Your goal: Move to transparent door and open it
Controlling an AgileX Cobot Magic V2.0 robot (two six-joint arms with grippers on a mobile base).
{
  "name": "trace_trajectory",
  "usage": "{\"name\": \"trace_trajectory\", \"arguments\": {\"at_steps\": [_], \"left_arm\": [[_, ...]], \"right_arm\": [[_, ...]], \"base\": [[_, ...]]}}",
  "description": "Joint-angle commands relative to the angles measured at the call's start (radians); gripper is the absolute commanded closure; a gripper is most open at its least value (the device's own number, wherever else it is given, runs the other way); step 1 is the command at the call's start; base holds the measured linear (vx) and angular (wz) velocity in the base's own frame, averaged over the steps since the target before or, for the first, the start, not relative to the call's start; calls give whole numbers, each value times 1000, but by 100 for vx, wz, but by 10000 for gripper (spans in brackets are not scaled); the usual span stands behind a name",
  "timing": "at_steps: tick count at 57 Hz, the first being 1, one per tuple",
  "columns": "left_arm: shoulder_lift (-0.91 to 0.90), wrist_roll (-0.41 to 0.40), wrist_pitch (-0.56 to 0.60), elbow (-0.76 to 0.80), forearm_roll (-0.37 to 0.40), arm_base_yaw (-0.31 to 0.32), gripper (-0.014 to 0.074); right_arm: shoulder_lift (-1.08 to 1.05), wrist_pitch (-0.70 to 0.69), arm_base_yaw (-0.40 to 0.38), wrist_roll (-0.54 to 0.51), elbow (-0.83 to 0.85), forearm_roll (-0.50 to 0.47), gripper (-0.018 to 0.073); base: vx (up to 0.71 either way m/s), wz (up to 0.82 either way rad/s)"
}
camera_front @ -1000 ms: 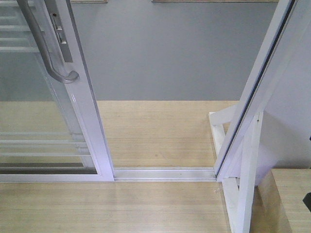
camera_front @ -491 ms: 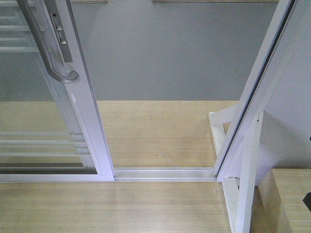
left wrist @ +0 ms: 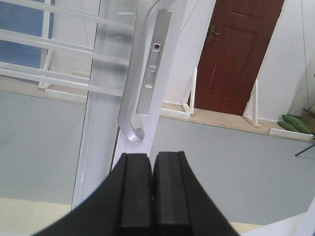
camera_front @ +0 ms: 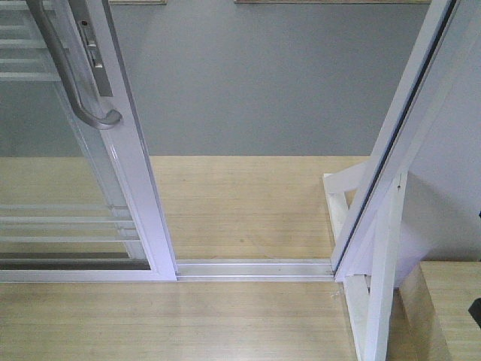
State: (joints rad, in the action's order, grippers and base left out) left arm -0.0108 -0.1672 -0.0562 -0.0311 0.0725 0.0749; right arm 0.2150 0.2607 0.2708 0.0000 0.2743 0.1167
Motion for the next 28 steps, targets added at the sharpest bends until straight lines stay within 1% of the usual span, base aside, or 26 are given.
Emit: {"name": "trace_trajectory", "arguments": {"at_steps": [1,28], "left_arm": [[6,3,78,-13,12,5,600],[6,3,78,-13,12,5,600]], "right_arm": [[11,-79,-6,0,28,4,446],[11,-79,-6,0,28,4,446]], "base": [[0,0],[0,0]]}}
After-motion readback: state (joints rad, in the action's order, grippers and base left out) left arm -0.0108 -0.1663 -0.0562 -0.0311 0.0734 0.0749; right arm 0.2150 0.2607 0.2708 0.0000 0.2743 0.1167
